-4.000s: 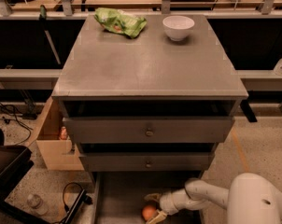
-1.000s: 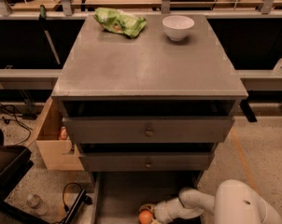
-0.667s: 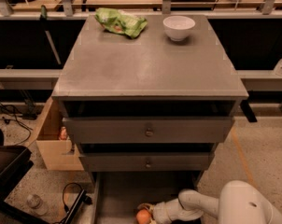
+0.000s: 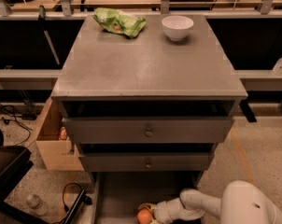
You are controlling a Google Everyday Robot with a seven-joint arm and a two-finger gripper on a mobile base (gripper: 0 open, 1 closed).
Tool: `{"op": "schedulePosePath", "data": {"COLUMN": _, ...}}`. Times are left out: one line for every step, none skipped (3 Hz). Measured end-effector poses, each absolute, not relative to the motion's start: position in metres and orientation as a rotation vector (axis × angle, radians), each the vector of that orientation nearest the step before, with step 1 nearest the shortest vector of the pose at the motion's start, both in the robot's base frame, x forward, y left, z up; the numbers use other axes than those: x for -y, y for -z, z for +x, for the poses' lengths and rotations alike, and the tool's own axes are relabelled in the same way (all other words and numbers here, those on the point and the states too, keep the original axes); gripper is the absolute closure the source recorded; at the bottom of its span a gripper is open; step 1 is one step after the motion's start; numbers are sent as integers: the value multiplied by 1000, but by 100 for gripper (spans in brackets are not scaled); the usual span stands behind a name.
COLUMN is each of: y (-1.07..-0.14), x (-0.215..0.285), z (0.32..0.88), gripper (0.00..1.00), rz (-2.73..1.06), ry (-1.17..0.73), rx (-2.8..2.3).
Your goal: Pick orange from bottom drawer and place on counter
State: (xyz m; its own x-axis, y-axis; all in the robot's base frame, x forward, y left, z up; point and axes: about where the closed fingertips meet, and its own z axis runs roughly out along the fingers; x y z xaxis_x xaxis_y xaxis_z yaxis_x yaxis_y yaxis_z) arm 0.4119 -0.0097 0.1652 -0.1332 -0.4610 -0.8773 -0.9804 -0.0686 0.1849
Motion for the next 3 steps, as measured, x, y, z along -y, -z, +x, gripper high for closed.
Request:
{"op": "schedulePosePath", "data": {"y": -205, "x": 23, "z": 434, "gripper": 100, "rz": -1523, "ry": -1147, "rx": -1647}}
{"op": "schedulePosePath", "data": {"y": -301, "x": 59, "z": 489, "gripper": 100, "rz": -1405, "ry": -1132, "rx": -1722}}
{"op": "schedulePosePath", "data": {"y": -396, "x": 100, "z": 545, "gripper": 100, "rz": -1298, "ry": -1060, "rx": -1809}}
